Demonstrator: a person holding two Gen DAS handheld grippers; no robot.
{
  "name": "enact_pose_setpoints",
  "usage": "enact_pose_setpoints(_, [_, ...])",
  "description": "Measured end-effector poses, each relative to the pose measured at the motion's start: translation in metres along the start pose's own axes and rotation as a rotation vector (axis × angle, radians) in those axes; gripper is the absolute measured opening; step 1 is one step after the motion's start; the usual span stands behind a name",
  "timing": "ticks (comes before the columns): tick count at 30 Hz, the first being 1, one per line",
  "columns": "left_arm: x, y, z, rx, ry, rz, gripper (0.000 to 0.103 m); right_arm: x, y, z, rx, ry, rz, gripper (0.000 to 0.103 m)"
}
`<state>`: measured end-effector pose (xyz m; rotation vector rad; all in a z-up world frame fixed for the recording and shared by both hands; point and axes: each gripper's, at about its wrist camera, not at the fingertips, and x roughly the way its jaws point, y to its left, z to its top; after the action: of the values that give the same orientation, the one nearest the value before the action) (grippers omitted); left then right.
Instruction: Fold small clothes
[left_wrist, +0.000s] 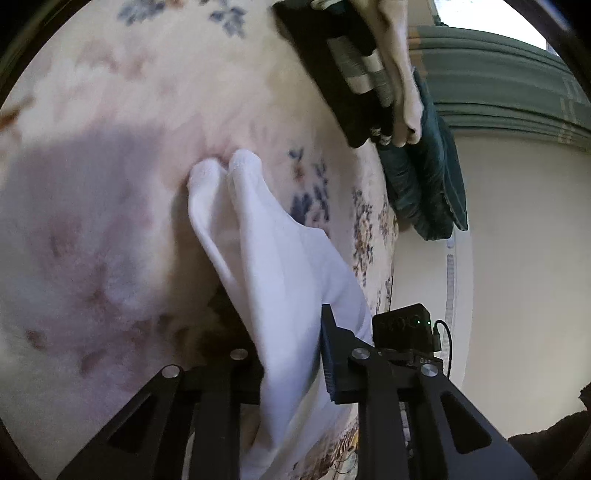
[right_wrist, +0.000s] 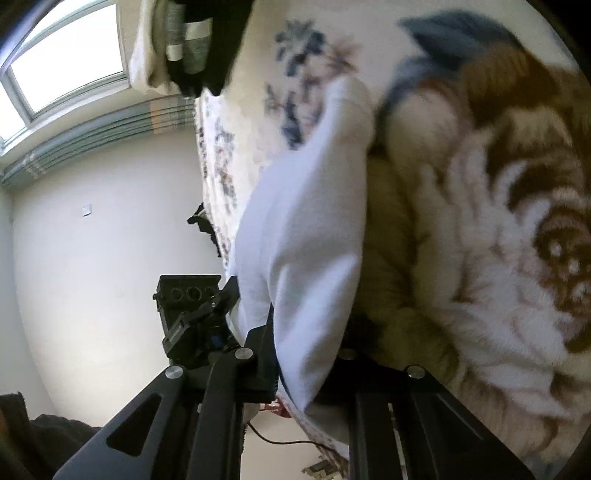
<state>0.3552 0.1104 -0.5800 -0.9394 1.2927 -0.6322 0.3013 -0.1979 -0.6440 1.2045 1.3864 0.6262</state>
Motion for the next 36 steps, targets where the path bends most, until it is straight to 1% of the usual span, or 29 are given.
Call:
enact_pose_setpoints(3, [-0.010,-0.018,0.010,0.016,-0.011,-0.006,0.017,-0.010,0.020,0.003,-0.019,-0.009,0.008,0.013])
enact_pose_setpoints(6, [-0.019,-0.050,0.030,0.049,-0.028,-0.006,0.017,-0.021,0.051,0.015,-0.045,-0.028,0.021,0.013])
enact_pose_setpoints(9, [-0.026,-0.088,0.058,0.095,-0.051,-0.003,0.017,-0.037,0.090,0.033,-0.072,-0.061,0.037,0.013])
enact_pose_setpoints(11, [-0.029,-0.117,0.087,0.120,-0.077,-0.006,0.017,-0.047,0.117,0.050,-0.096,-0.086,0.042,0.013])
enact_pose_setpoints(13, [-0.031,-0.142,0.117,0.149,-0.104,-0.012,0.018,-0.058,0.146,0.073,-0.127,-0.107,0.046,0.013])
enact_pose_setpoints(15, [-0.029,-0.165,0.148,0.171,-0.131,-0.020,0.018,-0.069,0.182,0.106,-0.165,-0.135,0.039,0.013])
enact_pose_setpoints(16, [-0.027,-0.179,0.170,0.189,-0.149,-0.023,0.018,-0.072,0.196,0.122,-0.183,-0.148,0.033,0.013])
enact_pose_setpoints(19, [-0.016,-0.206,0.227,0.223,-0.175,-0.024,0.018,-0.078,0.244,0.187,-0.241,-0.186,0.009,0.013])
enact_pose_setpoints(21, [-0.003,-0.219,0.266,0.247,-0.184,-0.014,0.018,-0.076,0.267,0.232,-0.269,-0.203,-0.013,0.013])
enact_pose_setpoints(23, [0.015,-0.227,0.306,0.271,-0.188,0.015,0.018,-0.071,0.282,0.271,-0.290,-0.215,-0.034,0.013])
enact_pose_setpoints(24, [0.021,-0.225,0.318,0.279,-0.186,0.022,0.018,-0.069,0.287,0.294,-0.297,-0.218,-0.051,0.013])
enact_pose_setpoints(26, [0.042,-0.220,0.349,0.287,-0.165,0.061,0.018,-0.065,0.289,0.329,-0.299,-0.222,-0.079,0.013])
enact_pose_setpoints(27, [0.051,-0.216,0.357,0.288,-0.155,0.079,0.019,-0.062,0.288,0.344,-0.295,-0.221,-0.095,0.013])
enact_pose_setpoints(28, [0.061,-0.210,0.367,0.288,-0.136,0.112,0.019,-0.061,0.286,0.354,-0.290,-0.219,-0.108,0.013])
enact_pose_setpoints(31, [0.079,-0.201,0.381,0.284,-0.093,0.207,0.022,-0.054,0.275,0.382,-0.273,-0.203,-0.177,0.013])
enact_pose_setpoints(33, [0.081,-0.204,0.379,0.294,-0.091,0.239,0.023,-0.047,0.272,0.392,-0.285,-0.181,-0.230,0.013])
enact_pose_setpoints(35, [0.077,-0.210,0.373,0.308,-0.113,0.313,0.032,-0.044,0.275,0.396,-0.296,-0.157,-0.269,0.014])
enact_pose_setpoints(36, [0.074,-0.214,0.370,0.322,-0.131,0.362,0.044,-0.048,0.275,0.392,-0.307,-0.152,-0.290,0.018])
